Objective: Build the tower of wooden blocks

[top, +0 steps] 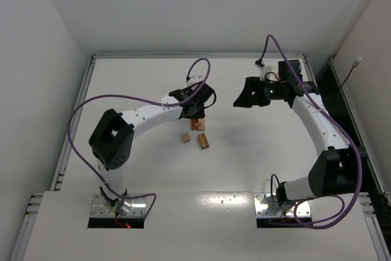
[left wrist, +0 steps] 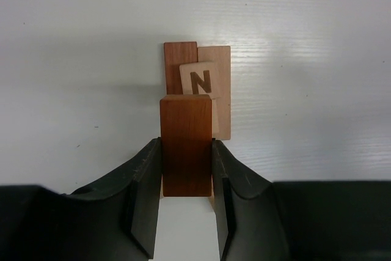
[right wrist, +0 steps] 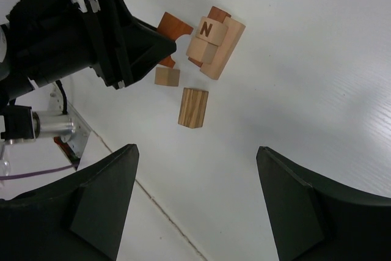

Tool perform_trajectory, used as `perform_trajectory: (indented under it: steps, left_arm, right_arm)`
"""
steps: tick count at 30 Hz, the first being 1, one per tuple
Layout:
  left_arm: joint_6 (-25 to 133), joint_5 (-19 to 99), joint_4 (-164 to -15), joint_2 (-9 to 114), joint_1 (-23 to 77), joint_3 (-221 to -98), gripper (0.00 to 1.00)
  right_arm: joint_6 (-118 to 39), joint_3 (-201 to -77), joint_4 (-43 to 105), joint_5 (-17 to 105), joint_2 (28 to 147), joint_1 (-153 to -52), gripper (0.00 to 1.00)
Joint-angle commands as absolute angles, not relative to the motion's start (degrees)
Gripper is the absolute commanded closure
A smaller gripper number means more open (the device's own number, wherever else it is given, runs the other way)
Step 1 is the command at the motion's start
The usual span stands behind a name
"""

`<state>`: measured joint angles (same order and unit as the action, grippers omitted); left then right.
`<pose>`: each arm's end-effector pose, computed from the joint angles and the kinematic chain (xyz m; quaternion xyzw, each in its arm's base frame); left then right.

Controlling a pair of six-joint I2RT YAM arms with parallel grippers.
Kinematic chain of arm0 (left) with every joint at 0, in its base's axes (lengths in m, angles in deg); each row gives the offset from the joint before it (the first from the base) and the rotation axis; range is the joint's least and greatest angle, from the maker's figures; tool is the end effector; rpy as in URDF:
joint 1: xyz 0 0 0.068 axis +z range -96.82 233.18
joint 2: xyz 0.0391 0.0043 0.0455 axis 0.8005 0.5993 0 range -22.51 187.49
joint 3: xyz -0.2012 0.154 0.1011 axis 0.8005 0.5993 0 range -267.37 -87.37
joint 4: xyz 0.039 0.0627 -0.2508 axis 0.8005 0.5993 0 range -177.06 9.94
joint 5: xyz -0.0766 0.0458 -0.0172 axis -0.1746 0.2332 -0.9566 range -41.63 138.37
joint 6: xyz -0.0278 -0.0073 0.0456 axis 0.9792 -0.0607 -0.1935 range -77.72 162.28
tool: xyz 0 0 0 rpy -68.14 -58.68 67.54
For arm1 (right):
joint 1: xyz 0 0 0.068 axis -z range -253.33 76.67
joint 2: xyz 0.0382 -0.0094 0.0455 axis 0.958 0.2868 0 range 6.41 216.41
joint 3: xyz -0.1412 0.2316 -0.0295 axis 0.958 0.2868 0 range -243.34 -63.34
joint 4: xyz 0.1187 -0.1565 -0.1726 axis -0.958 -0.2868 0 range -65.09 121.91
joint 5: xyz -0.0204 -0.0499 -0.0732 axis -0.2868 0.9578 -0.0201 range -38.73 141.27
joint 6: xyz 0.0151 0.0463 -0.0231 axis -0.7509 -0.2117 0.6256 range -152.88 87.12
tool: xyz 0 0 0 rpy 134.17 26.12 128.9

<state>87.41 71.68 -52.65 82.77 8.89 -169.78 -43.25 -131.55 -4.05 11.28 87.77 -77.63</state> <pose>0.2936 -0.2667 0.2385 -0.0638 0.9393 -0.0564 0.3324 0.2963 0.0452 0.3006 -0.0726 0.8857 0.3596 0.2846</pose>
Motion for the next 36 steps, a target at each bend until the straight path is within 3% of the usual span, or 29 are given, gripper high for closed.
perform_trajectory:
  steps: [1, 36]
  left_arm:
    - [87.0, 73.8, -53.2, 83.8, 8.6, -173.1, 1.00]
    - [86.0, 75.4, -53.2, 90.1, 8.6, -177.6, 1.00]
  right_arm:
    - [-43.4, -131.3, -1.8, 10.6, 87.5, -77.5, 0.25]
    - [-43.4, -130.2, -0.8, 10.0, 87.0, -77.5, 0.25]
